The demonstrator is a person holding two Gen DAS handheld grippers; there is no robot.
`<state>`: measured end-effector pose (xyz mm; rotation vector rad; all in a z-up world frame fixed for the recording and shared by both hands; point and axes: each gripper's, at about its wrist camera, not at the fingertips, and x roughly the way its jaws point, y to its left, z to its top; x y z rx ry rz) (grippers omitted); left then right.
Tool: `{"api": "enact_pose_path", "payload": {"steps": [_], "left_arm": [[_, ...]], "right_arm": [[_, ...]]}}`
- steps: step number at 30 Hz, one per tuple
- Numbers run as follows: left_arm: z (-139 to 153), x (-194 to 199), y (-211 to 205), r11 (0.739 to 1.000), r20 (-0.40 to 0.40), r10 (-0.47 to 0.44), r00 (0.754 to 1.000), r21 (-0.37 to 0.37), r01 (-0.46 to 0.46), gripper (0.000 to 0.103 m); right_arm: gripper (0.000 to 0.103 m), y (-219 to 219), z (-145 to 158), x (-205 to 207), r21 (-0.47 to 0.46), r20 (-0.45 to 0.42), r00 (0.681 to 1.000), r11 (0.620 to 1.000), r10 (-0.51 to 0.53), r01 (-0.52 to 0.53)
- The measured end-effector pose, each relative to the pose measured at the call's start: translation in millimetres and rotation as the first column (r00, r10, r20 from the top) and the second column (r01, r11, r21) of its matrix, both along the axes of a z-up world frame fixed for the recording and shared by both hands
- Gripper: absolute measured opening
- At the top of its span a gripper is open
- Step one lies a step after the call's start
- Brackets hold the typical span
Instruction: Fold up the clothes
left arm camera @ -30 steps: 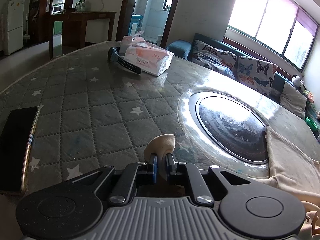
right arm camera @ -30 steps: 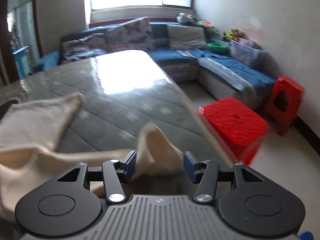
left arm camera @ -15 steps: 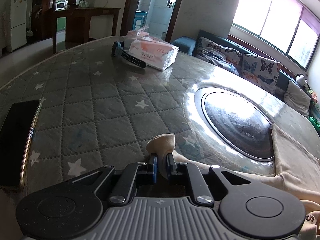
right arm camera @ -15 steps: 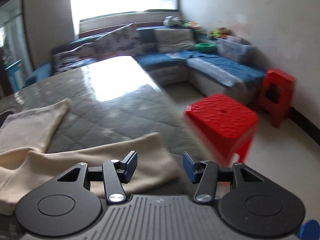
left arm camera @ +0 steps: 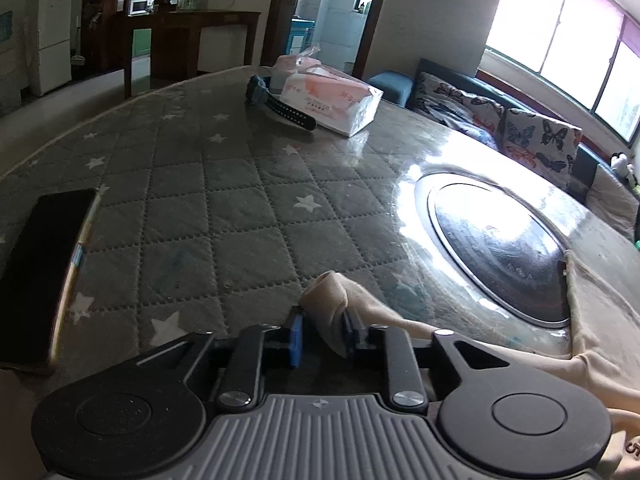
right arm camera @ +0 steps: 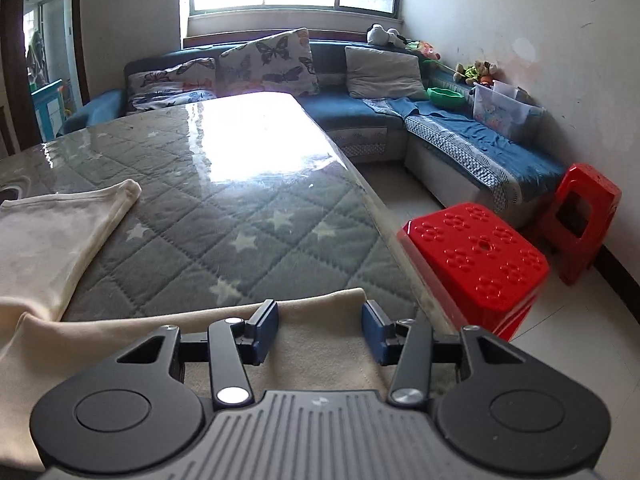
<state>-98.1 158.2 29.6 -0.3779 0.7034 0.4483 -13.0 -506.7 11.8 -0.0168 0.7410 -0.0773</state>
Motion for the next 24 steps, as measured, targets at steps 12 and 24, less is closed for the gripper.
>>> {"api": "enact_pose_path", "payload": {"steps": [12, 24], "left_arm": [[40.8, -8.9, -60.7, 0.954, 0.132, -0.298, 0.945, 0.083, 0.289, 0.038], [42.3, 10.5, -190.5, 0.67, 0.158, -0.74, 0.654, 0.088, 0.737, 0.038]], "right_arm": [[0.046, 47.9, 44.4, -21.6, 0.023, 0.054, 0.963, 0.964, 0.265, -0.266], [0.038, 141.6, 62.8, -50.5, 0.067, 0.036, 0.791, 0.789, 0.61, -0.611]]}}
